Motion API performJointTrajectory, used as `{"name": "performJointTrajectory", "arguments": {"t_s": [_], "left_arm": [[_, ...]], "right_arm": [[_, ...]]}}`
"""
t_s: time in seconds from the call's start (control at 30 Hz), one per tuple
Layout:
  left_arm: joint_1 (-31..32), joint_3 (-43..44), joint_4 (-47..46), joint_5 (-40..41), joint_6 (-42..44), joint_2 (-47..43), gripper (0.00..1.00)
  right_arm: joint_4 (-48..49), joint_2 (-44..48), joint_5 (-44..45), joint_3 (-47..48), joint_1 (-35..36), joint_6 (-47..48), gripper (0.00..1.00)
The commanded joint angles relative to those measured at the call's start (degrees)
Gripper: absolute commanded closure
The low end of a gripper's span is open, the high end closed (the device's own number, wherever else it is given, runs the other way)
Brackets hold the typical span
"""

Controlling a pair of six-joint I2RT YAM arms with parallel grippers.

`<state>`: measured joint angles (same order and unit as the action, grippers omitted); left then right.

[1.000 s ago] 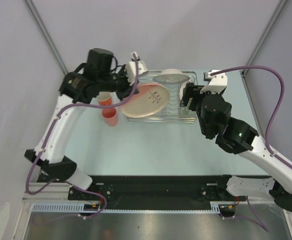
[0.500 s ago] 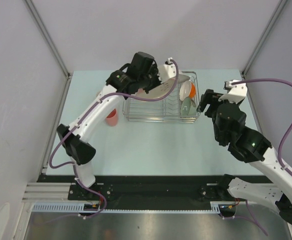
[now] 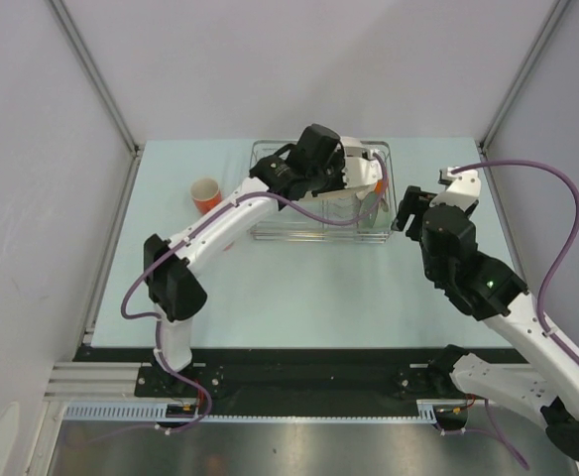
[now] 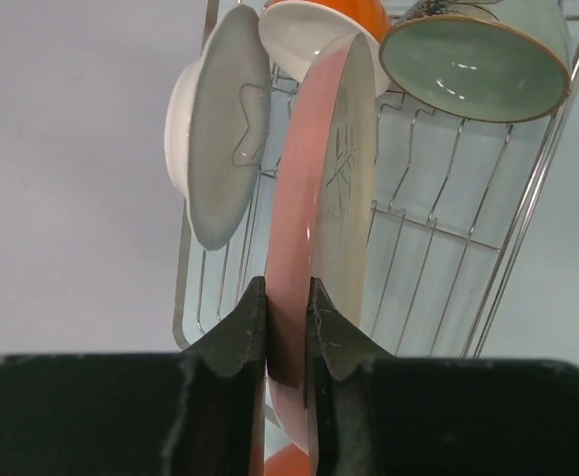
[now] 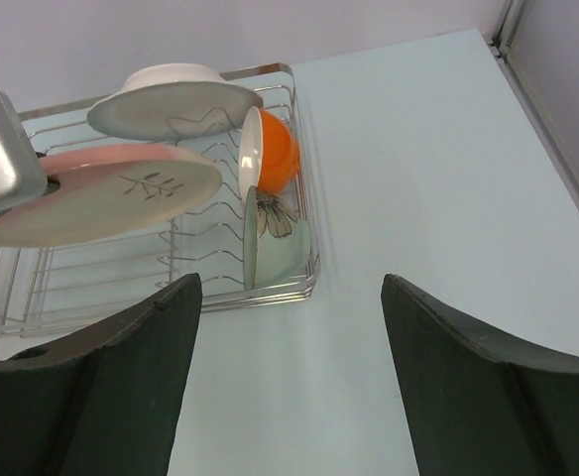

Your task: Load the mixed dishes into the dish rack

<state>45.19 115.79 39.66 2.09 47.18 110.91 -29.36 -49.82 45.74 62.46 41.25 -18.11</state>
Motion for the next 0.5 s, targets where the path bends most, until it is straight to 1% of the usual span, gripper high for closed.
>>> {"name": "performJointTrajectory", "arguments": {"t_s": [0.0,0.33,0.47], "left_arm": [[0.8,-0.6,-10.2,2.5,6.5,-1.8,1.0],[2.3,-2.1,-11.4,2.4,10.3,0.1,1.0],[2.6,-4.5,-12.7,2.1,12.1,-0.4,1.0]], "right_arm": [[1.3,1.7,-1.9,-0.6,-1.3,-1.8,0.22],[0.9,2.3,-3.6,-1.6,-2.2,-2.5,0.24],[0.9,2.1,-4.8,-2.0,-2.8,-2.7,0.24]]}}
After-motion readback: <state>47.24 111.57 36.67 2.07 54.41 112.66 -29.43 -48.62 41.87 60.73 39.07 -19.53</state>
